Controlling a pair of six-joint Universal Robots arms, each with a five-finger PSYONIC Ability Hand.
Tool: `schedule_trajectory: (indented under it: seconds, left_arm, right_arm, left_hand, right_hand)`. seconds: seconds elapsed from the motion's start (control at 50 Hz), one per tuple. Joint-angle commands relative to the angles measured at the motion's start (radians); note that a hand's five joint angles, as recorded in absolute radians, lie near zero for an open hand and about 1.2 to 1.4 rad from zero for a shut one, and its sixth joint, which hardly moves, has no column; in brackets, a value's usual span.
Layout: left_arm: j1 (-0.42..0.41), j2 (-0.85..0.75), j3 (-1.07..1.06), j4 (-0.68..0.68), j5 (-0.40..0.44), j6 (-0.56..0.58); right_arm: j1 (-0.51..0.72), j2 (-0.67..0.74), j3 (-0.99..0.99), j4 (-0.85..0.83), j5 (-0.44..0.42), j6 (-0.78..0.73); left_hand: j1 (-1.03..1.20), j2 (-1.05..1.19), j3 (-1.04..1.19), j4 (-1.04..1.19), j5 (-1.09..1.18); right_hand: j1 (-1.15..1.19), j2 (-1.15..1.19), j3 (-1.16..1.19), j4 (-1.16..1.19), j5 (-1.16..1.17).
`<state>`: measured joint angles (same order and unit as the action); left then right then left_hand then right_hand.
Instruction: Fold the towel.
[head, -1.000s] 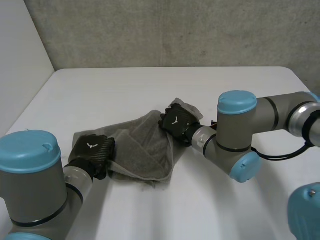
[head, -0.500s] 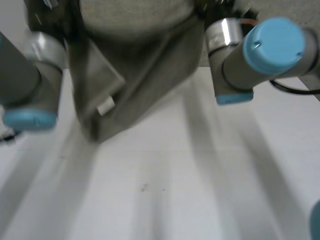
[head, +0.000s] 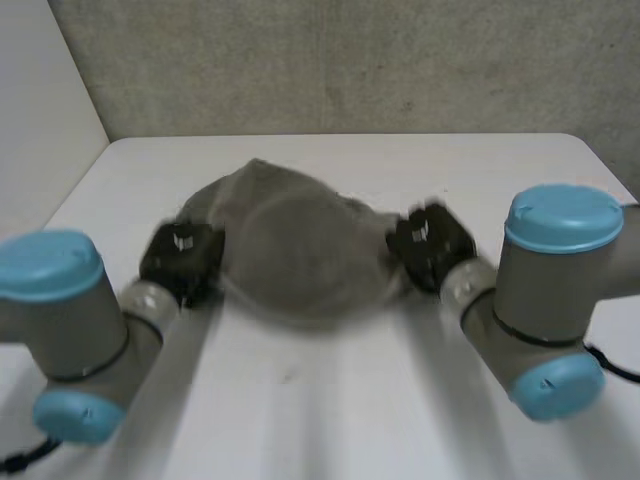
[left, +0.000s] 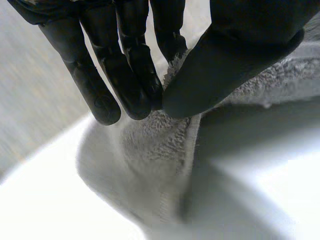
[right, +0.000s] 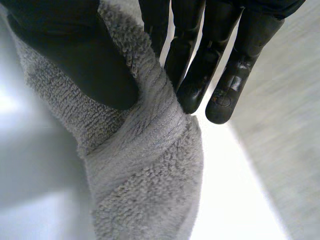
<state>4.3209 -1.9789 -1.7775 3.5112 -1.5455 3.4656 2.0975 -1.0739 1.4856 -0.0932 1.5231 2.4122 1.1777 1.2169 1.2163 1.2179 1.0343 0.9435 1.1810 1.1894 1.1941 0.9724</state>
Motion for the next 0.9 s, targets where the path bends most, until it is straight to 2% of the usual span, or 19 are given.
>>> schedule_trajectory:
  seconds: [0.02, 0.1, 0.24, 0.32, 0.34, 0.42, 0.54, 0.6, 0.72, 0.76, 0.78, 0.86, 0.88, 0.9]
  left_arm:
    - [-0.003, 0.003, -0.085, -0.092, 0.012, 0.016]
    - [-0.026, 0.04, -0.086, -0.13, 0.031, 0.013]
    - [-0.049, 0.11, -0.099, -0.136, 0.027, 0.007]
    - [-0.047, 0.201, -0.129, -0.197, 0.025, 0.023]
    - [-0.047, 0.201, -0.129, -0.198, 0.025, 0.023]
    - [-0.035, 0.342, -0.111, -0.346, 0.027, 0.018]
    - [-0.003, 0.553, -0.042, -0.448, 0.036, 0.016]
    - [0.003, 0.603, -0.008, -0.465, 0.039, 0.018]
    - [0.008, 0.601, 0.026, -0.503, 0.051, 0.023]
    - [0.014, 0.553, 0.05, -0.54, 0.076, 0.024]
    - [0.014, 0.552, 0.05, -0.54, 0.076, 0.024]
    - [0.02, 0.352, 0.128, -0.549, 0.102, 0.024]
    - [0.02, 0.351, 0.129, -0.549, 0.102, 0.024]
    - [0.02, 0.28, 0.173, -0.551, 0.104, 0.024]
  right_arm:
    - [-0.017, -0.008, 0.056, 0.15, -0.012, 0.056]
    - [-0.016, -0.04, 0.07, 0.159, -0.024, 0.139]
    - [-0.03, -0.133, 0.12, 0.191, -0.075, 0.194]
    - [-0.054, -0.201, 0.147, 0.267, -0.107, 0.182]
    - [-0.072, -0.236, 0.151, 0.33, -0.122, 0.164]
    - [-0.143, -0.352, 0.13, 0.522, -0.178, 0.059]
    - [-0.175, -0.494, 0.082, 0.612, -0.227, 0.016]
    - [-0.18, -0.555, 0.056, 0.627, -0.248, 0.016]
    - [-0.18, -0.597, 0.038, 0.684, -0.271, -0.004]
    - [-0.178, -0.587, 0.033, 0.688, -0.271, -0.015]
    - [-0.175, -0.574, 0.03, 0.688, -0.271, -0.03]
    - [-0.168, -0.492, 0.022, 0.684, -0.256, -0.065]
    - [-0.166, -0.422, -0.004, 0.684, -0.256, -0.08]
    - [-0.165, -0.356, -0.045, 0.684, -0.256, -0.078]
  left_hand:
    - [0.219, 0.179, 0.18, 0.178, 0.187]
    - [0.219, 0.179, 0.18, 0.178, 0.187]
    - [0.219, 0.179, 0.18, 0.178, 0.187]
    - [0.219, 0.179, 0.18, 0.178, 0.187]
    - [0.219, 0.179, 0.18, 0.178, 0.187]
    - [0.219, 0.179, 0.18, 0.178, 0.187]
    - [0.219, 0.179, 0.18, 0.178, 0.187]
    - [0.219, 0.179, 0.18, 0.178, 0.187]
    - [0.219, 0.179, 0.18, 0.178, 0.187]
    - [0.219, 0.179, 0.18, 0.178, 0.187]
    - [0.219, 0.179, 0.18, 0.178, 0.187]
    - [0.219, 0.179, 0.18, 0.178, 0.187]
    - [0.219, 0.179, 0.18, 0.178, 0.187]
    - [0.219, 0.179, 0.18, 0.178, 0.187]
  right_hand:
    - [0.453, 0.215, 0.207, 0.202, 0.249]
    - [0.453, 0.215, 0.207, 0.202, 0.249]
    - [0.453, 0.215, 0.207, 0.202, 0.249]
    - [0.453, 0.215, 0.207, 0.202, 0.249]
    - [0.453, 0.215, 0.207, 0.202, 0.249]
    - [0.453, 0.215, 0.207, 0.202, 0.249]
    - [0.453, 0.215, 0.207, 0.202, 0.249]
    - [0.453, 0.215, 0.207, 0.202, 0.249]
    - [0.453, 0.215, 0.207, 0.202, 0.249]
    - [0.453, 0.215, 0.207, 0.202, 0.249]
    - [0.453, 0.215, 0.207, 0.202, 0.249]
    - [0.453, 0.215, 0.207, 0.202, 0.249]
    - [0.453, 0.215, 0.207, 0.202, 0.249]
    - [0.453, 0.215, 0.207, 0.202, 0.249]
